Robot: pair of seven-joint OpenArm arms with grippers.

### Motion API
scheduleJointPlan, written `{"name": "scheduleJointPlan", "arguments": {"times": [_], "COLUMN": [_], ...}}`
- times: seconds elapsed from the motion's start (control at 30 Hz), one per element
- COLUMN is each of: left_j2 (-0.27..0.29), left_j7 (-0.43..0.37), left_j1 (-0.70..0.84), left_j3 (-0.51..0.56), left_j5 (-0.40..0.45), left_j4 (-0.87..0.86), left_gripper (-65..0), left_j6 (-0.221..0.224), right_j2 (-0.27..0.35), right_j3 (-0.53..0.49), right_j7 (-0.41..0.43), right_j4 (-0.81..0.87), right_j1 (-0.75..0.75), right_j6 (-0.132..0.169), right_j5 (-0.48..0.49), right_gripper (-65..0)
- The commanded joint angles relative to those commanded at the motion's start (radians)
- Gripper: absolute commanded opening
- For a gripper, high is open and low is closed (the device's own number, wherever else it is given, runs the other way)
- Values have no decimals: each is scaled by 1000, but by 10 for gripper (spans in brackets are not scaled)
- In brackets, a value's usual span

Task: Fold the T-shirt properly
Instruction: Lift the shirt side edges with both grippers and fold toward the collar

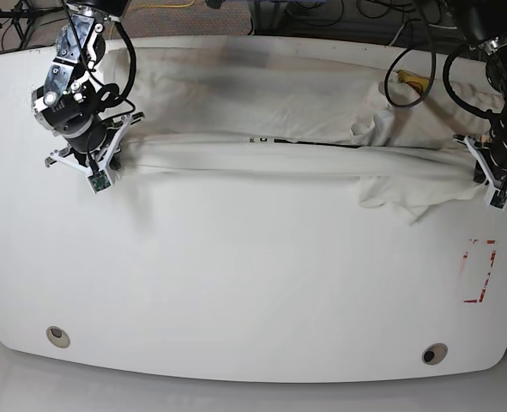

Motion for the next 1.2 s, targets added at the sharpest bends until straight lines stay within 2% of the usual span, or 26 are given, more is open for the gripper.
{"name": "scheduleJointPlan", "arguments": {"times": [0.13,0.43,0.73,0.8,0.9,0.97,1.03,1.13,1.2], "left_j2": [0,2,2,3,3,2,2,2,2], "left_j7": [0,0,0,0,0,0,0,0,2], "left_j1": [48,135,226,241,267,281,290,293,293], "left_j3": [-34,-89,-83,-83,-69,-52,-40,-28,-21], "left_j5": [0,0,0,0,0,2,3,5,5], "left_j4": [25,52,51,49,49,49,49,43,31], "left_gripper": [-643,-642,-639,-639,-625,-576,-501,-353,-290], "left_j6": [0,0,0,0,0,0,0,0,0], "right_j2": [-6,-15,-32,-34,-52,-64,-69,-72,-75], "right_j3": [0,2,-2,-3,0,2,2,0,-2], "right_j7": [-34,-35,-35,-35,-35,-35,-35,-34,-34], "right_j4": [5,6,0,-3,-3,-3,-3,-3,3], "right_j1": [-31,-118,-187,-193,-203,-209,-212,-213,-213], "right_j6": [0,0,0,0,0,0,0,0,0], "right_j5": [0,0,0,0,-8,-11,-11,-2,-2], "right_gripper": [-650,-650,-645,-617,-501,-406,-304,-160,-111]}}
